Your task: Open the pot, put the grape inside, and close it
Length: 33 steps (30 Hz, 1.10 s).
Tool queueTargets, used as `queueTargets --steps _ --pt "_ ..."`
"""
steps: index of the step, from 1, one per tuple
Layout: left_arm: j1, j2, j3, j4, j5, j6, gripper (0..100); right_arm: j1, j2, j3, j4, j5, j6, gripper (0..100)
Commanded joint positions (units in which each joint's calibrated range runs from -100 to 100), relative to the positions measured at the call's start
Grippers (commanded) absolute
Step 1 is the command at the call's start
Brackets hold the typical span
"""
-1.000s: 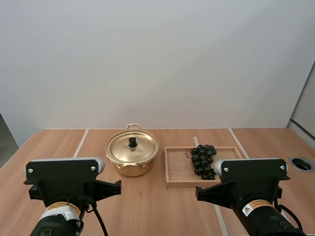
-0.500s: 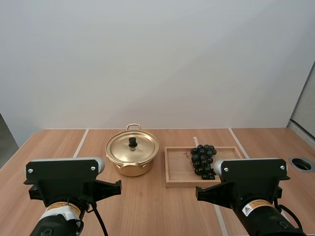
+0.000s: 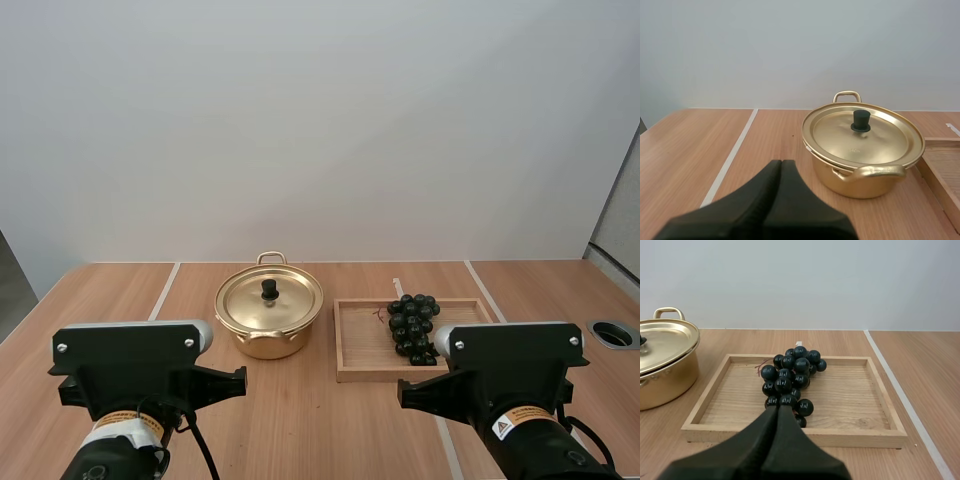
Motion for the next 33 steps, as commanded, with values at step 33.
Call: queueTargets --steps 33 --pt "0.04 33.08 -47.38 -1.27 24.79 6.23 0 0.1 32.32 -53.83 -1.19 38.08 -0.78 0"
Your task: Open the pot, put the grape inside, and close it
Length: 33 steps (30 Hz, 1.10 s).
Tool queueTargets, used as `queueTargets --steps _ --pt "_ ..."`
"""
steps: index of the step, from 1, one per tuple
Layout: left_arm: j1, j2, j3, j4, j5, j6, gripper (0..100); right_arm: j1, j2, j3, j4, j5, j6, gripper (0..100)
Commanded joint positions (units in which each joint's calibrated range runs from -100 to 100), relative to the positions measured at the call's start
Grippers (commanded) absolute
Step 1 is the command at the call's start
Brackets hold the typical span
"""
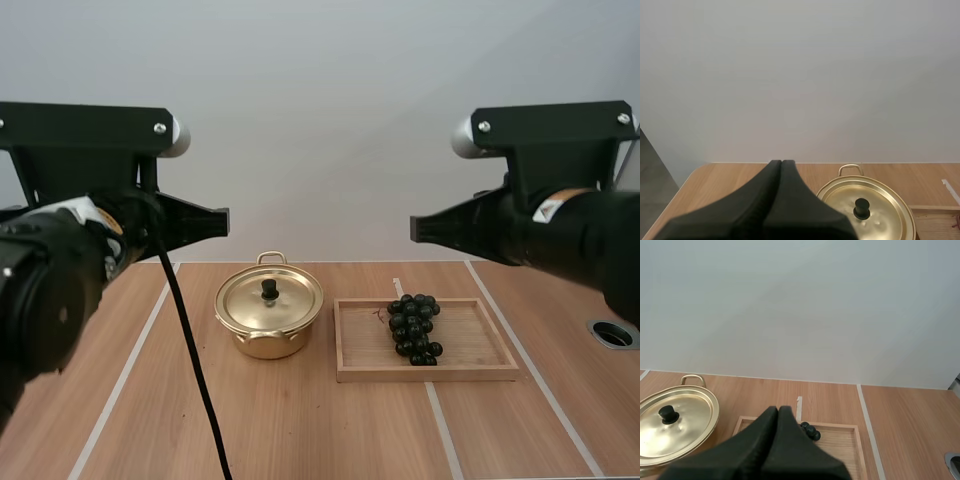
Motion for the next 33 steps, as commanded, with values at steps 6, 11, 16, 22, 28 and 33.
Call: queueTargets --steps 6,11,16,22,28,33 --pt "0.04 13.01 -11.96 -1.37 21.06 10.67 0 0.1 14.06 -15.34 0.09 15.87 -0.48 0" --pt "0.04 18.58 -15.04 -1.27 26.24 15.16 0 0.1 19.1 -18.48 -0.03 23.08 -5.59 0" --pt "0.04 19.87 -15.04 -1.27 25.01 16.35 0 0.1 19.54 -18.48 -1.35 24.62 -16.2 0" --pt "0.04 19.88 -15.04 0.85 22.28 19.23 0 0.1 19.3 -18.48 -2.02 24.62 -18.93 0" --pt "0.04 19.88 -15.04 3.73 13.24 27.99 0 0.1 19.3 -18.48 -1.62 24.62 -18.92 0" --pt "0.04 19.88 -15.04 3.47 11.23 27.99 0 0.1 19.3 -18.48 -1.62 24.62 -18.92 0"
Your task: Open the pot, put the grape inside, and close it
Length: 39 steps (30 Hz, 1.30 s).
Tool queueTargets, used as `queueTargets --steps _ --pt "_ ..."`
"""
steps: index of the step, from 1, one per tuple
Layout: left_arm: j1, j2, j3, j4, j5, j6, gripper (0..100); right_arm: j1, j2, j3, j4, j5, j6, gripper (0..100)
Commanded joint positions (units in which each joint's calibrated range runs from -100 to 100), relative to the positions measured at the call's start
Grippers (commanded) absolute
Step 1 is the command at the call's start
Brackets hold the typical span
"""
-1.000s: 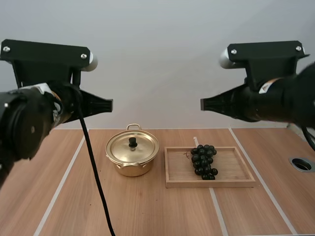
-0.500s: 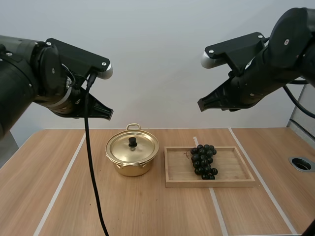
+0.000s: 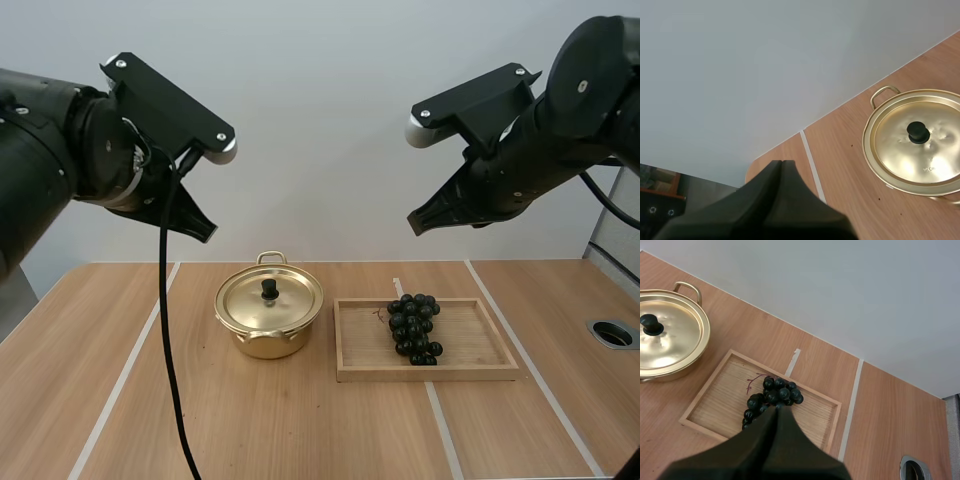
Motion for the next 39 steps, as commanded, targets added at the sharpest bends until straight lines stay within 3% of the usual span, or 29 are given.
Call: queueTargets --steps 1,3,4,5,7,9,10,11,16,23,34,36,39 --pt "0.04 0.0 -0.57 0.02 -3.14 0.36 0 0.1 -0.54 -0.7 -0.17 0.04 -0.49 0" --pt "0.04 0.0 -0.57 -2.09 -2.74 2.51 0 0.1 -0.41 -0.7 -0.17 -0.35 -0.61 0" --pt "0.04 0.0 -0.57 -4.46 -1.87 4.75 5 0.1 -0.41 -0.7 -0.17 -0.77 -0.76 0" --pt "0.04 0.0 -0.57 -6.63 -1.35 6.58 10 0.1 -0.41 -0.7 -0.17 -1.18 -0.87 9" --pt "0.04 0.0 -0.57 -13.34 -0.04 11.66 29 0.1 -0.41 -0.7 -0.17 -2.39 -0.87 41" --pt "0.04 0.0 -0.57 -19.66 0.38 16.8 61 0.1 -0.41 -0.7 -0.17 -3.21 -1.25 88" --pt "0.04 0.0 -0.57 -22.18 0.38 18.71 81 0.1 -0.41 -0.7 -0.17 -3.41 -0.96 100" --pt "-0.04 0.11 -0.68 -23.69 0.38 20.24 100 0.1 -0.41 -0.7 -0.17 -3.41 -0.54 100" --pt "-0.04 5.52 -4.97 -25.57 7.2 20.97 100 0.1 -0.41 -0.7 0.18 -6.22 -0.54 88" --pt "-0.04 18.7 -12.58 -30.34 17.84 20.76 100 0.1 -0.26 -0.7 1.27 -6.84 -0.54 94" --pt "-0.11 34.91 -15.34 -31.38 18.93 20.44 100 0.1 -0.15 -0.7 1.8 -6.5 -0.08 94" --pt "-0.59 37.09 -15.34 -30.97 18.72 20.44 100 0.1 -0.15 -0.7 2.69 -6.5 -0.08 94" --pt "-2.41 39.83 -15.34 -29.44 18.13 20.11 100 0.1 -0.15 -0.7 4.59 -6.33 -0.08 94"
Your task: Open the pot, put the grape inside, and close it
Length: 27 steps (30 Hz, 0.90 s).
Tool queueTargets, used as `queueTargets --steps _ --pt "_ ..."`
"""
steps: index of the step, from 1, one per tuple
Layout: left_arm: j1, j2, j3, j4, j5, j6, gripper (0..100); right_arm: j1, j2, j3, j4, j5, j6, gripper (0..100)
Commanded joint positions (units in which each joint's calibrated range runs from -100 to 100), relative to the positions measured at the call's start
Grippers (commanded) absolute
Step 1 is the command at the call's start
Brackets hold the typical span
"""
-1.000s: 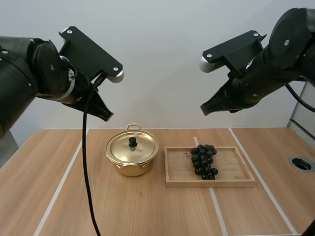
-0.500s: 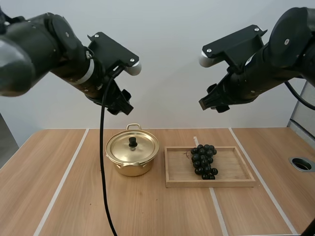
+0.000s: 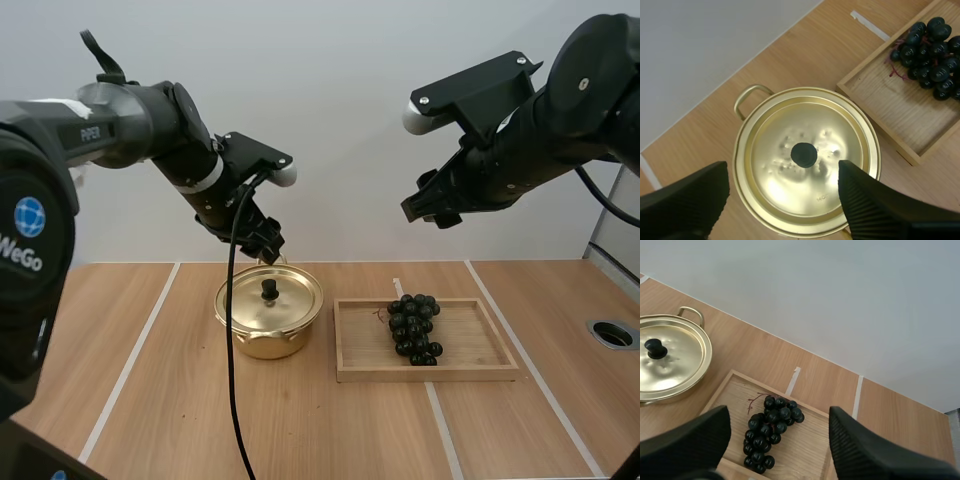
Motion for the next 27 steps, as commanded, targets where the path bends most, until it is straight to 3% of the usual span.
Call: queueTargets --steps 1,5,9,27 --pt "-2.15 2.29 -0.4 1.18 -1.15 -1.07 100 0.1 -0.15 -0.7 1.8 -0.32 0.27 94" --pt "-5.43 5.4 -0.69 9.08 -6.12 -5.83 100 0.1 -0.15 -0.7 1.92 1.05 0.27 94" --pt "-6.94 8.32 -1.14 14.79 -7.63 -9.76 100 0.1 -0.15 -0.7 1.92 1.86 0.27 94" --pt "-6.87 14.45 -2.39 14.72 -7.12 -13.02 100 0.1 -0.15 -0.7 1.92 4.34 -0.09 94"
